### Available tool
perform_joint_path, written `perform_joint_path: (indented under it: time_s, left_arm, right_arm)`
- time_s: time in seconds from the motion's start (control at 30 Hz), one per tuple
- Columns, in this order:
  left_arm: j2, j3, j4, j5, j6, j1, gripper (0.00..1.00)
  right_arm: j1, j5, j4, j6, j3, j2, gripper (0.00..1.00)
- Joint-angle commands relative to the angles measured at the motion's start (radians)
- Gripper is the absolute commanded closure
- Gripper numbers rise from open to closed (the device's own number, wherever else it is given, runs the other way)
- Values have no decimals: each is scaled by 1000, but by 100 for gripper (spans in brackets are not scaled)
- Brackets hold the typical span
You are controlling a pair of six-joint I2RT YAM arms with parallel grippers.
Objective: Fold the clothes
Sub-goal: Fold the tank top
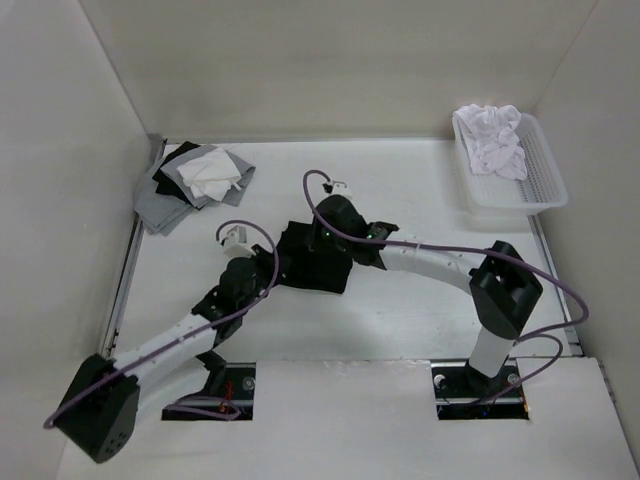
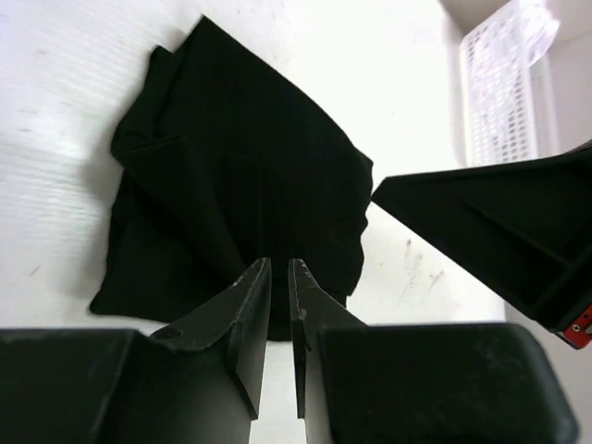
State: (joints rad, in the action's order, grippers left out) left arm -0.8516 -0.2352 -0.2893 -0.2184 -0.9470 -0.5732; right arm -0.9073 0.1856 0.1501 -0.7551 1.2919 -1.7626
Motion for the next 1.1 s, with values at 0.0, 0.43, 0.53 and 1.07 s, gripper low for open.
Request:
perform_joint_path:
  time_s: [0.0, 0.43, 0.53, 1.07]
  left_arm:
    - [-151, -108, -221, -15, 22, -26, 87]
    - [43, -18, -87, -121, 8, -14, 88]
    - [85, -9, -50, -116, 8, 6, 88]
    - [132, -36, -8, -114, 37, 31, 88]
  right_arm:
    - [43, -64, -116, 5, -69, -20, 100]
    - [100, -199, -330, -15, -74, -170, 66]
    - [109, -199, -327, -24, -68, -193, 66]
    - [65, -255, -331, -13, 4, -261, 79]
